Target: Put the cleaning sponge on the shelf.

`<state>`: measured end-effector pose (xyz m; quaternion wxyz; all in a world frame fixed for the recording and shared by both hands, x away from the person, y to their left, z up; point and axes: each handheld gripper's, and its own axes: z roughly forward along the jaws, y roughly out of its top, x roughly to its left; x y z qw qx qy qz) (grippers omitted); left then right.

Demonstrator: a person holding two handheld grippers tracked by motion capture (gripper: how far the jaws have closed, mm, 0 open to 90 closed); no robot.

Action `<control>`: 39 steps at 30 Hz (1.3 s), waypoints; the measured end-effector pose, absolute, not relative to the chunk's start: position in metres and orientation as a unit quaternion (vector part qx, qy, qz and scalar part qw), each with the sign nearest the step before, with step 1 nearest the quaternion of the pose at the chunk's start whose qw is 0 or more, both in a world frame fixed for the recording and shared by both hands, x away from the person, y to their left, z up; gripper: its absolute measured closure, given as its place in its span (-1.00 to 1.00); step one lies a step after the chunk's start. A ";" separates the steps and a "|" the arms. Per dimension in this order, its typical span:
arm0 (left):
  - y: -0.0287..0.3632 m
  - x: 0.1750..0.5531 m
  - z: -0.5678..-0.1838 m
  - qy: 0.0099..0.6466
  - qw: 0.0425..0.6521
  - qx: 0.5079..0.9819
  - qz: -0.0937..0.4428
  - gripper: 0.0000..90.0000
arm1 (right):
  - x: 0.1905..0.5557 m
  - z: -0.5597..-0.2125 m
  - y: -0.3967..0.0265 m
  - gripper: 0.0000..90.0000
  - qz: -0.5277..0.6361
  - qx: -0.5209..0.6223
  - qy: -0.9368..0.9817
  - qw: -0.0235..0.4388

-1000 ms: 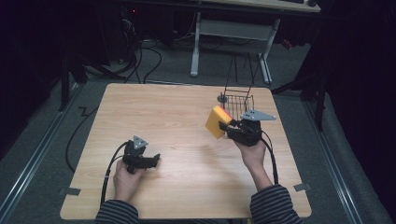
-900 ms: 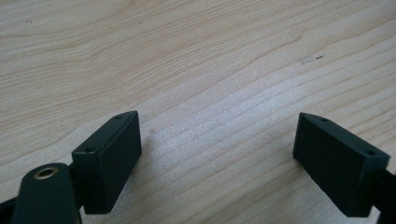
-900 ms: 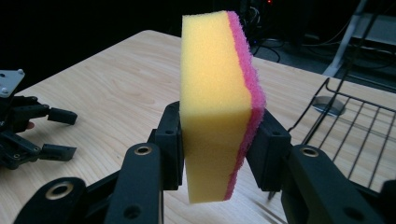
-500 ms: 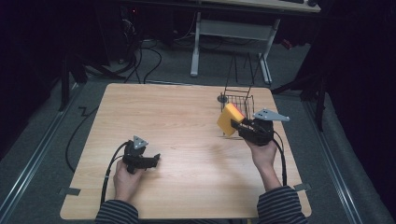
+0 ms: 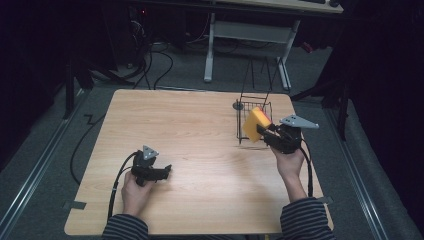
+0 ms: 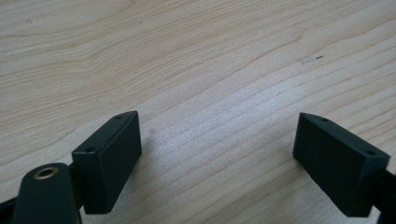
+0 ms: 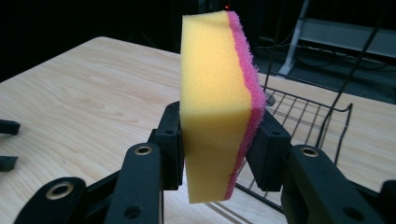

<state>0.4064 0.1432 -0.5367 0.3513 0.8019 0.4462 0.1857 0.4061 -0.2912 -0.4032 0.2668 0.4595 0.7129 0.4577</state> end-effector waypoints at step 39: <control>0.143 0.406 -0.537 0.446 0.351 0.802 0.186 -0.65 | 0.465 -0.421 -0.295 0.37 0.401 0.496 0.703 0.314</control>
